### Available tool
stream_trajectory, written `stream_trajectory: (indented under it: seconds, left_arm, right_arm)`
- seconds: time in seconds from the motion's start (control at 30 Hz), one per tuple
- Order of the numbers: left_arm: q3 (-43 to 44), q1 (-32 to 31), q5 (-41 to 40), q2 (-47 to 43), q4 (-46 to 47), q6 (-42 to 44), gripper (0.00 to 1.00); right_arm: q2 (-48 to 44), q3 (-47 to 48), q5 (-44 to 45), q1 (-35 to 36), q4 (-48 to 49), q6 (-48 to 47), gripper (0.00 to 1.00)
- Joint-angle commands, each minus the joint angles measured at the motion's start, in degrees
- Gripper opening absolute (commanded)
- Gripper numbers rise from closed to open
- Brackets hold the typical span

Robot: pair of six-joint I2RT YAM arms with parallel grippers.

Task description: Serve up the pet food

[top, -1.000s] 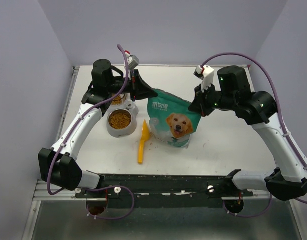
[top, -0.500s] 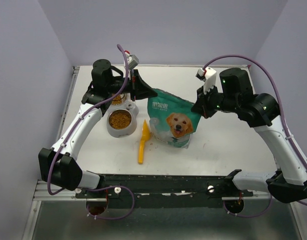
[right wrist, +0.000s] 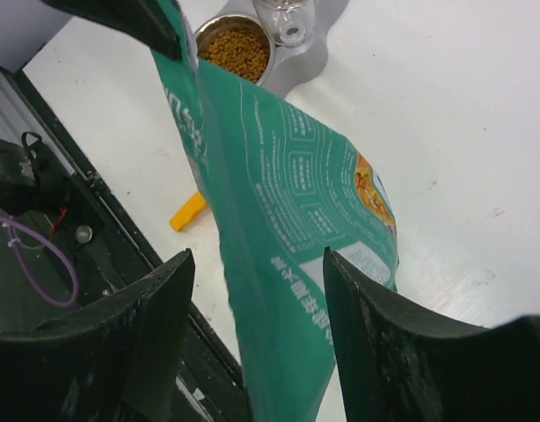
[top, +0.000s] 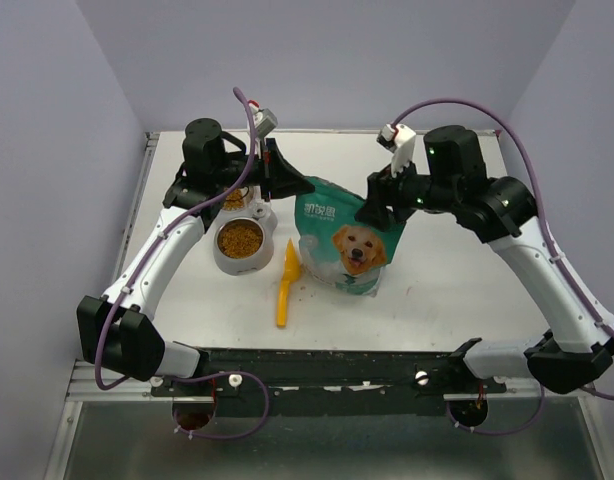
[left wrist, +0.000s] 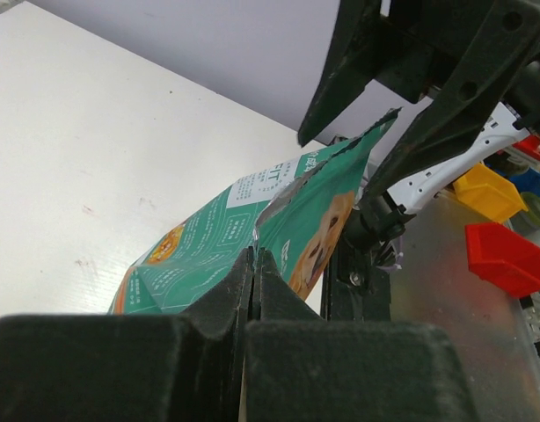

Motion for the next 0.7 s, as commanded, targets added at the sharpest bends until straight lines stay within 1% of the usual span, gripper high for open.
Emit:
stream_trajectory:
  seconds: [0.0,0.07,0.13,0.23,0.33,0.4,0.43,0.47,0.5,0.53,0.57,0.6,0.67]
  left_arm:
    - [-0.08,1.06,-2.08,-1.63,4.19,-1.07,0.0]
    - [-0.69,0.97,-2.35,-1.9,5.16,-1.78,0.0]
    - [-0.78,0.97,-3.13,-2.16,5.34,-2.04,0.0]
    - [-1.05,0.53,-4.1,-2.6,5.08,-2.13,0.0]
    - [-1.31,0.45,-4.81,-2.52,4.99,-2.31,0.0]
    - [-1.22,0.45,-5.16,-2.52,4.2,-1.7,0.0]
    - [-0.87,0.45,-5.33,-2.43,3.41,-1.17,0.0]
    - [-0.61,0.45,-5.42,-2.34,3.06,-0.82,0.0]
    - [-0.43,0.45,-5.34,-2.34,2.79,-0.64,0.0]
    - [-0.34,0.45,-5.34,-2.16,2.7,-0.38,0.0]
    - [-0.17,0.45,-5.25,-2.16,2.7,-0.37,0.0]
    - [-0.17,0.45,-5.25,-2.16,2.53,-0.46,0.0]
    - [-0.17,0.45,-5.42,-2.16,2.7,-0.29,0.0]
  right_arm:
    - [4.39,3.3,0.67,1.77,5.3,-0.11,0.67]
    - [6.15,4.88,4.37,2.65,4.87,-0.81,0.65]
    - [7.91,6.99,10.5,5.02,3.46,-0.99,0.61]
    - [10.37,9.71,22.27,11.34,0.39,-4.94,0.58]
    - [11.34,10.25,30.89,16.27,-0.76,-7.14,0.49]
    - [10.64,9.64,34.68,16.81,0.03,-7.58,0.43]
    - [10.12,9.29,36.71,16.9,0.64,-7.93,0.38]
    - [9.42,8.67,38.29,16.81,1.17,-8.37,0.36]
    - [8.63,8.15,38.66,16.9,1.61,-9.24,0.32]
    - [8.27,7.62,39.62,16.9,1.87,-10.12,0.23]
    - [8.09,7.44,40.5,16.9,1.88,-10.91,0.1]
    - [8.09,7.35,41.9,16.98,1.7,-11.79,0.0]
    - [8.18,7.0,43.14,17.34,1.17,-14.25,0.0]
